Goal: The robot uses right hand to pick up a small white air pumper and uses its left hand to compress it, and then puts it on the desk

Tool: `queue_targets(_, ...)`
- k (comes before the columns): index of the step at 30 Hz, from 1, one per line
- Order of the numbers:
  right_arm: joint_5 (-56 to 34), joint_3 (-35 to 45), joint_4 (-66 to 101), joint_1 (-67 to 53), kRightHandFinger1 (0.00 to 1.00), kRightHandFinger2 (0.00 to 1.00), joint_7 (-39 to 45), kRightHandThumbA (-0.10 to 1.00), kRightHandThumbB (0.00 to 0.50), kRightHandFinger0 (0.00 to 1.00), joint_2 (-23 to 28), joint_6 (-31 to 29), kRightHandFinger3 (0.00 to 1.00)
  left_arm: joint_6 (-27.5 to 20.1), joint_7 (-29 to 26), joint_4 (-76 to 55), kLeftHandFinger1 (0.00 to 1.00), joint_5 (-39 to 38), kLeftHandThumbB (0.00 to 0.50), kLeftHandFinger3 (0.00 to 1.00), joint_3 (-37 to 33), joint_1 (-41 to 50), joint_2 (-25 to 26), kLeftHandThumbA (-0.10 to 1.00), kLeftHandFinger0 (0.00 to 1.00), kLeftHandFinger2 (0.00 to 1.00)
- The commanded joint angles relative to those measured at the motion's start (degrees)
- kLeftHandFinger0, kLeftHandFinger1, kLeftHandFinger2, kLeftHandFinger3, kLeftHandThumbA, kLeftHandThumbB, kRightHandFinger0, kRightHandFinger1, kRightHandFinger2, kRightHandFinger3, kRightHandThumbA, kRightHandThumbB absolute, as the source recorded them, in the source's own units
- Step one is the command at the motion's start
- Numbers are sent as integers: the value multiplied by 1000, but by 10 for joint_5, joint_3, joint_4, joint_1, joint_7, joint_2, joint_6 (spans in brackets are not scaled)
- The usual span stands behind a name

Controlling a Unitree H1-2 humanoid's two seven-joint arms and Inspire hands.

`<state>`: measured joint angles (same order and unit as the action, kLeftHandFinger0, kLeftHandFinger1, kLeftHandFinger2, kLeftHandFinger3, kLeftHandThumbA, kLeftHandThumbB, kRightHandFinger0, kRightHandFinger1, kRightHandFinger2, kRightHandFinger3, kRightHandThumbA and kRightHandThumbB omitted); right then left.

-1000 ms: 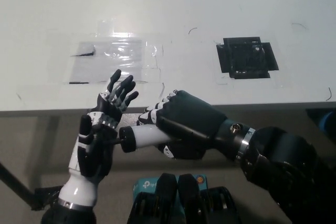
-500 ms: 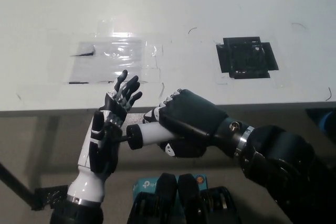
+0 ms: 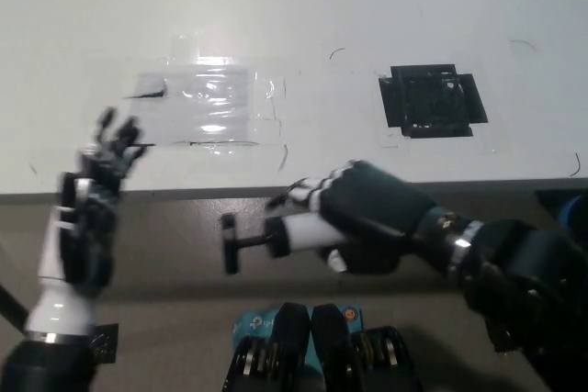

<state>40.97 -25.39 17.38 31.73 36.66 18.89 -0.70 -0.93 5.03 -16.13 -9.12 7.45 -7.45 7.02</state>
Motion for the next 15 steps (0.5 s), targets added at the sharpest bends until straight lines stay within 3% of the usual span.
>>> queue_targets(1, -24, 28, 10, 10, 527, 789, 3, -100, 141, 40, 16, 9, 940, -28, -10, 3, 1000, -16, 211, 1000, 28, -10, 16, 1000, 1000, 1000)
queue_targets(2, -24, 32, 6, 3, 527, 789, -6, -100, 142, 42, 19, 4, 941, -23, -11, -2, 1000, -20, 183, 1000, 36, 2, 17, 1000, 1000, 1000)
queue_targets(7, -22, 49, -27, 26, 549, 834, -16, -100, 115, 51, 29, -8, 990, -14, -7, 1, 1000, -27, 198, 1000, 62, 11, 28, 1000, 1000, 1000)
queue_targets(11, -11, 70, -78, 59, 584, 876, -39, -100, 143, 77, 27, -6, 1000, -30, -2, 4, 1000, -24, 195, 1000, 60, 37, 20, 1000, 1000, 1000)
queue_targets(15, -20, 107, -168, 116, 578, 857, -77, -100, 134, 76, 33, -11, 1000, -48, 18, 14, 1000, -18, 202, 1000, 39, 70, 22, 1000, 1000, 1000)
